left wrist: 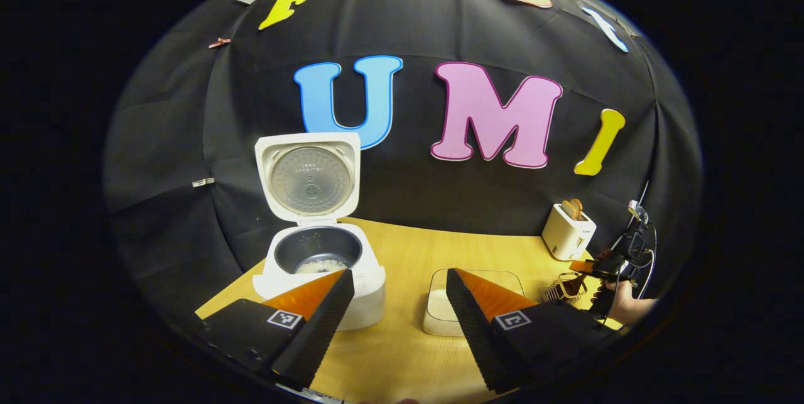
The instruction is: Close the left gripper, press the button to open the rice cooker; take a wooden spoon from the chopstick holder with the right hand, scoop a spoonful of rice and pour it into the rice cooker, then put the wooden spoon back into the chopstick holder.
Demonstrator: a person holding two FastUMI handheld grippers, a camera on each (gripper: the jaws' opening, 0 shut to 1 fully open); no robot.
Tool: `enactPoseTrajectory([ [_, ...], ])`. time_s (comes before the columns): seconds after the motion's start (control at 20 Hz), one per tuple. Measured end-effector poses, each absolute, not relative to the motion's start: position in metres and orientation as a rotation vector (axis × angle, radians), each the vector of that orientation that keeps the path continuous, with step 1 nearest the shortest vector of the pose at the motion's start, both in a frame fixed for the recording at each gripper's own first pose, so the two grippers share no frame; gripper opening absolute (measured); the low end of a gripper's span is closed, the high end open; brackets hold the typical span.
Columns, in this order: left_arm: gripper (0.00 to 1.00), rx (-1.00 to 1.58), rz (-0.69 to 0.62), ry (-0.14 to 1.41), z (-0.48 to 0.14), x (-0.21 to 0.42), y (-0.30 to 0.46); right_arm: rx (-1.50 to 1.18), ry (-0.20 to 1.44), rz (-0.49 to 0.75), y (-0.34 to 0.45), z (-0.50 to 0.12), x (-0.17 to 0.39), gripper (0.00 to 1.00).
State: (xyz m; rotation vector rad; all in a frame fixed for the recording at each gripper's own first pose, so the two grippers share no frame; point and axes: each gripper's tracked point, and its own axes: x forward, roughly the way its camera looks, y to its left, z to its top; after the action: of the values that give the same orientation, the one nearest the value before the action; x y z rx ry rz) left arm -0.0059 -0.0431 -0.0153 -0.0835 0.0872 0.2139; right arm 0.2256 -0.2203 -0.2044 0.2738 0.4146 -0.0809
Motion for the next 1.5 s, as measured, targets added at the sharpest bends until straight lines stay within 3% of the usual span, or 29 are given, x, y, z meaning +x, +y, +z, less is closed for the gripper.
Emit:
enactPoseTrajectory([
  [0.05,0.95,-0.079,0.223,0.078,-0.013,-0.007,-0.039,0.285,0.416,-0.075,-0.219,-0.201,0.222,0.59],
  [0.1,0.95,-0.07,0.233,0.067,-0.01,-0.008,-0.033,0.291,0.419,-0.073,-0.218,-0.199,0.216,0.53],
  [0.15,0.95,-0.063,0.241,0.056,-0.006,-0.007,-0.027,0.288,0.422,-0.084,-0.222,-0.196,0.208,0.72],
  [0.2,0.95,-0.061,0.25,0.046,-0.001,-0.007,-0.02,0.287,0.418,-0.089,-0.223,-0.193,0.202,1.0],
  [0.6,0.95,-0.092,0.323,-0.046,0.044,0.007,0.045,0.287,0.403,-0.143,-0.236,-0.168,0.153,0.98],
  [1.05,0.95,-0.078,0.412,-0.2,0.163,0.046,0.164,0.265,0.367,-0.226,-0.227,-0.132,0.07,0.98],
  [1.5,0.94,-0.038,0.323,-0.099,0.212,0.159,0.239,0.141,0.41,-0.387,-0.185,-0.16,-0.03,0.98],
])
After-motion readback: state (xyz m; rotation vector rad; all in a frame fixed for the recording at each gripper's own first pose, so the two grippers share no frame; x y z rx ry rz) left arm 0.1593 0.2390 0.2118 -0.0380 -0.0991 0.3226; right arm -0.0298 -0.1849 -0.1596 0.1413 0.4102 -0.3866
